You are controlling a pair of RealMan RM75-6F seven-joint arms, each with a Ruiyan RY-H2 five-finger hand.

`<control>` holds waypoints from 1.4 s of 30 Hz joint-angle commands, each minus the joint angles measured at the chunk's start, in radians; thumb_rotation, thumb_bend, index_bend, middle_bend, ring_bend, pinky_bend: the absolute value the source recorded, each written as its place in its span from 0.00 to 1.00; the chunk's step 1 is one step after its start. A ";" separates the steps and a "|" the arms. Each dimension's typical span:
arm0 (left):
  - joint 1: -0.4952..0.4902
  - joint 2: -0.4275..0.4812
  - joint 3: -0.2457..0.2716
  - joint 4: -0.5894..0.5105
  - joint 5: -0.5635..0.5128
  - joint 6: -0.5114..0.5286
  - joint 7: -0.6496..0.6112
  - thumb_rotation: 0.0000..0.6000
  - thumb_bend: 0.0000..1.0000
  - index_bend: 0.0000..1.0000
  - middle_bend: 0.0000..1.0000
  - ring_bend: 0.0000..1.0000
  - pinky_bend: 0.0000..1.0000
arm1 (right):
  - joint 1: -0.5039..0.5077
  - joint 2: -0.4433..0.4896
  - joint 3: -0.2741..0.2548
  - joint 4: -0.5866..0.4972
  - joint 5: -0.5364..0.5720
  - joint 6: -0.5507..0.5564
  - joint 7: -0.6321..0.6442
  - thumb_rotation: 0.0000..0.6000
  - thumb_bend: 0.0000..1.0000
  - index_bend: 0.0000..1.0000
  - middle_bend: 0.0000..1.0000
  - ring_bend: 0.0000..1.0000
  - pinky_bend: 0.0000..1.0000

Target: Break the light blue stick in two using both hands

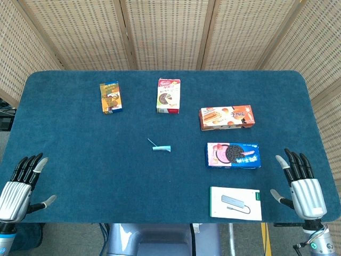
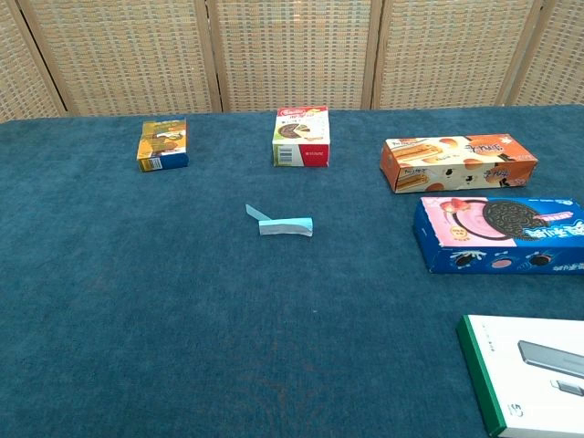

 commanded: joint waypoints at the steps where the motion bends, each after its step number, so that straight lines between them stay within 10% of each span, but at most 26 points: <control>1: -0.001 0.001 0.000 -0.001 0.000 -0.001 -0.001 1.00 0.00 0.00 0.00 0.00 0.00 | 0.001 0.000 -0.001 -0.001 0.001 -0.003 -0.002 1.00 0.00 0.11 0.00 0.00 0.00; 20: -0.029 -0.004 -0.018 -0.008 -0.040 -0.058 0.000 1.00 0.00 0.00 0.00 0.00 0.00 | 0.077 -0.002 0.009 -0.015 0.015 -0.132 -0.019 1.00 0.00 0.11 0.00 0.00 0.00; 29: -0.041 -0.016 -0.035 -0.018 -0.074 -0.082 0.029 1.00 0.00 0.00 0.00 0.00 0.00 | 0.232 0.049 0.097 -0.207 0.078 -0.330 -0.112 1.00 0.00 0.13 0.00 0.00 0.00; 42: -0.057 -0.045 -0.056 -0.008 -0.107 -0.102 0.068 1.00 0.00 0.00 0.00 0.00 0.00 | 0.599 -0.127 0.316 -0.280 0.627 -0.676 -0.491 1.00 0.10 0.33 0.00 0.00 0.00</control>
